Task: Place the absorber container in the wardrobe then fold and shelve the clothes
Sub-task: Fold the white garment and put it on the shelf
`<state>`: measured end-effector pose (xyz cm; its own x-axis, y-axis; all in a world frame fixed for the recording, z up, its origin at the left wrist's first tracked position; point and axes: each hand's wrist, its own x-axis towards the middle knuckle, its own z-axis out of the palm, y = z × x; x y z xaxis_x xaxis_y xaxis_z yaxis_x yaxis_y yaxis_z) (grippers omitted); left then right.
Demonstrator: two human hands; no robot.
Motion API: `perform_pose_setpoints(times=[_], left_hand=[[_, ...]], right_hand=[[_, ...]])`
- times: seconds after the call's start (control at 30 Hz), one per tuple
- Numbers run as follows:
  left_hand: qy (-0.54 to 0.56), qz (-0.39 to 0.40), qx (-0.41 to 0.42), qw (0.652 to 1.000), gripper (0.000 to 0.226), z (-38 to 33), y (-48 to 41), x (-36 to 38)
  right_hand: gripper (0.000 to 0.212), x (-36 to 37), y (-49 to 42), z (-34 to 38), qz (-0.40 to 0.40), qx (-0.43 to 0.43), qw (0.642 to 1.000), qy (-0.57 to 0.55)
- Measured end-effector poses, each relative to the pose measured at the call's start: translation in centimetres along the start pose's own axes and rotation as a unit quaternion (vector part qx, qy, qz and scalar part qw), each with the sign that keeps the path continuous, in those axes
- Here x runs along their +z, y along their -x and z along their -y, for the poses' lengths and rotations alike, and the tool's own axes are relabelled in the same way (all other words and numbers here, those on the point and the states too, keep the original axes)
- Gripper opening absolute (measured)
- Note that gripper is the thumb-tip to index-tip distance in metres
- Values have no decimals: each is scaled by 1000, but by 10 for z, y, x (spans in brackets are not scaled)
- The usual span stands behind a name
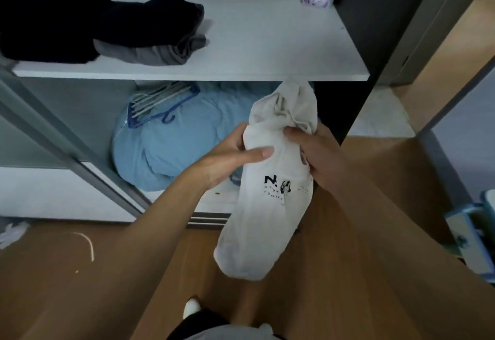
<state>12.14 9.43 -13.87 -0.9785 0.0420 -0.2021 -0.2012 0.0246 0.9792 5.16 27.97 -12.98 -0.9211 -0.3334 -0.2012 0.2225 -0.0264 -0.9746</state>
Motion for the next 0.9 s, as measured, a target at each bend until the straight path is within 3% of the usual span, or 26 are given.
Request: perform_pose_setpoints(times=[0.13, 0.23, 0.37, 0.43, 0.57, 0.67, 0.73, 0.8, 0.83, 0.9], left_hand=[[-91, -131, 54, 986, 12, -11, -2, -1], [-144, -172, 80, 971, 17, -10, 9, -20], [-38, -204, 82, 975, 18, -11, 34, -59], [-46, -192, 57, 979, 19, -11, 47, -82], [-124, -65, -62, 988, 19, -7, 75, -108], [-51, 18, -114, 992, 31, 3, 89, -119], [-13, 62, -138, 988, 52, 6, 94, -124], [-24, 38, -142, 989, 69, 8, 94, -127], [-29, 0, -135, 990, 67, 8, 94, -126], [-40, -88, -102, 990, 42, 8, 94, -125]], right_hand=[[32, 7, 9, 14, -29, 3, 999, 15], [27, 10, 11, 22, -54, 14, 998, -5], [22, 30, 16, 26, -63, -10, 998, -21], [27, 45, 19, 25, -77, -17, 996, -37], [11, 85, 28, 24, -78, -25, 994, -76], [10, 121, 34, 25, -85, -33, 993, -80], [8, 143, 37, 25, -86, -41, 992, -81], [10, 163, 41, 24, -80, -43, 993, -79], [14, 171, 44, 23, -78, -45, 993, -75], [31, 183, 51, 19, -77, -51, 994, -65]])
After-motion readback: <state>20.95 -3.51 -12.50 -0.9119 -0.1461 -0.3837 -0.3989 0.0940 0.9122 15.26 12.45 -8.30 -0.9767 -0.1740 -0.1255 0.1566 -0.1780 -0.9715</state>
